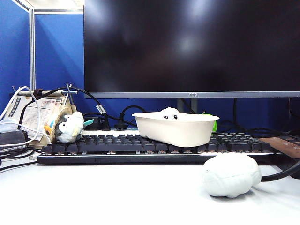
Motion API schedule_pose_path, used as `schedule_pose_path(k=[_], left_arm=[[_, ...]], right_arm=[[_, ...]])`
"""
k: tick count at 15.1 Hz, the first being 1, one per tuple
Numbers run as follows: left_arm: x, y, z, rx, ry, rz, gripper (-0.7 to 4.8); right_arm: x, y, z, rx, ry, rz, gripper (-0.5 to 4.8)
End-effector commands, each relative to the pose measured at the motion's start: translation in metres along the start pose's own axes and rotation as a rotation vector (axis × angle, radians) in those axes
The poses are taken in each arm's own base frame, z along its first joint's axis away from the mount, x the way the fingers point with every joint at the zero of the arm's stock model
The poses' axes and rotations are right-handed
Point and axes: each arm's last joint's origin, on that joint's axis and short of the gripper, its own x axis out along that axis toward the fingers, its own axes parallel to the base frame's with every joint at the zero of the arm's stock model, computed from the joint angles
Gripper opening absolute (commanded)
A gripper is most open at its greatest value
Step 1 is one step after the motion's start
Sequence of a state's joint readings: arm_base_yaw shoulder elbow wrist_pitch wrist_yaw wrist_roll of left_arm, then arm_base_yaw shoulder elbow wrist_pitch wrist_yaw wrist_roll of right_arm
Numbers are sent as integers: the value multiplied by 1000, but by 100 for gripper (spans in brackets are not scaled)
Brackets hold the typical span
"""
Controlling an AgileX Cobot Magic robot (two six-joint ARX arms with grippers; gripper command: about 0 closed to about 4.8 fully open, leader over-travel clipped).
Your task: Identity fluffy octopus among items on the table, put them into the paper lunch box.
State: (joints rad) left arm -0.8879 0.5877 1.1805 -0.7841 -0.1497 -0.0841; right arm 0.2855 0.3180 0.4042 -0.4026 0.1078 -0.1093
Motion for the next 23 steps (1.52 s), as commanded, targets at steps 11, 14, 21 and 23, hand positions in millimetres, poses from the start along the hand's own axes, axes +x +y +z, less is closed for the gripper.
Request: schedule_pose_path(k=[11,14,21,23], left_arm=[[11,6,-107,-75,-204,-65,268],[38,4,-136,-72,-181,-63,268],[64,4,-172,-74,-209,-58,268],[65,4,-173,-72,-208,-54,268]], right_arm=[[-1,0,2,6,-14,0,53],[-1,0,2,6,-14,-1,53],[-1,0,2,6,-14,0,53],[-1,0,2,6,-14,0,53]])
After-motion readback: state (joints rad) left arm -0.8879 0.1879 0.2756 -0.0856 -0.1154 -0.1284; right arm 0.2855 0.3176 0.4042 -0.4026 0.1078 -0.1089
